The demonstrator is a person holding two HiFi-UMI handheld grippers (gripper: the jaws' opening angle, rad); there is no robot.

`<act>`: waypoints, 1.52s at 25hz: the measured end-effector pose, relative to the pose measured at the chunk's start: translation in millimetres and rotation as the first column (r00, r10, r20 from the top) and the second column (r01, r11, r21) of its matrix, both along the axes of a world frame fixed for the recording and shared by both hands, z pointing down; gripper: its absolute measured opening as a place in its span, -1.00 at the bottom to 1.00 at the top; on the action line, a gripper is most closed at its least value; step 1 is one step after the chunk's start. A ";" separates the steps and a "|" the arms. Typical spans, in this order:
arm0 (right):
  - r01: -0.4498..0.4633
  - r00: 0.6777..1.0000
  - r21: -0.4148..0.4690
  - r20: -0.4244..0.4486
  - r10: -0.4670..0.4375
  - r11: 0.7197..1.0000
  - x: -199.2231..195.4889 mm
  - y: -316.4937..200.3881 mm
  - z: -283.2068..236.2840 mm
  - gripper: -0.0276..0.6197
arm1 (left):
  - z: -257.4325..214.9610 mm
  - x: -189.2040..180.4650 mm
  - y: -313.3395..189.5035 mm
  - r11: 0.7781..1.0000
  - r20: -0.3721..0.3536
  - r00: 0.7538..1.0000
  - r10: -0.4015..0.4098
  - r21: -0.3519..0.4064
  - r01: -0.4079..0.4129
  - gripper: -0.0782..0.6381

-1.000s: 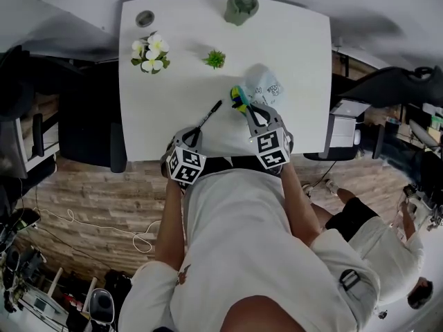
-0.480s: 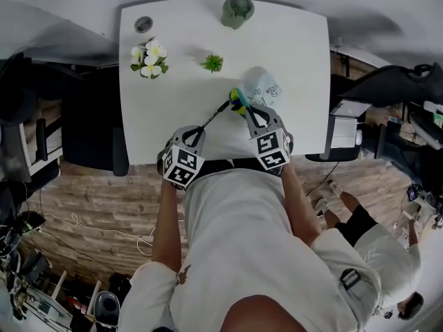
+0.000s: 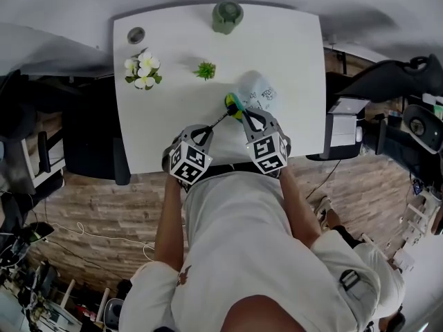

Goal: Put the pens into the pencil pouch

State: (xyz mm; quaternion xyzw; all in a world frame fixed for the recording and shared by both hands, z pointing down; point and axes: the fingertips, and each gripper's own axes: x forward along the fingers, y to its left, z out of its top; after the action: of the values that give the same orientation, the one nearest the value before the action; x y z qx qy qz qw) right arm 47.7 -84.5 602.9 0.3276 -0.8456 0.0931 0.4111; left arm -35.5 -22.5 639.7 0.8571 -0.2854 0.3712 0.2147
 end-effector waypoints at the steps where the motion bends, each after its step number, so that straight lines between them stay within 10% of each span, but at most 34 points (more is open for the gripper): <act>1: 0.001 1.000 0.000 0.000 -0.001 1.000 0.3 0.4 -0.1 -0.86 | -0.2 3.0 -2.7 1.000 0.001 1.000 0.009 0.001 -0.009 -0.70; 38: -0.008 0.999 -0.011 0.042 0.008 1.000 1.7 -17.4 2.8 -0.86 | 9.7 85.0 -86.6 0.989 -0.093 0.985 0.144 0.002 -0.145 -0.70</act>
State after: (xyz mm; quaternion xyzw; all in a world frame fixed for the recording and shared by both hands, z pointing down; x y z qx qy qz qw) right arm 49.4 -101.9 605.7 0.3270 -0.8521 0.1059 0.3947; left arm 49.5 -109.1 649.4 0.8914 -0.2113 0.3461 0.2024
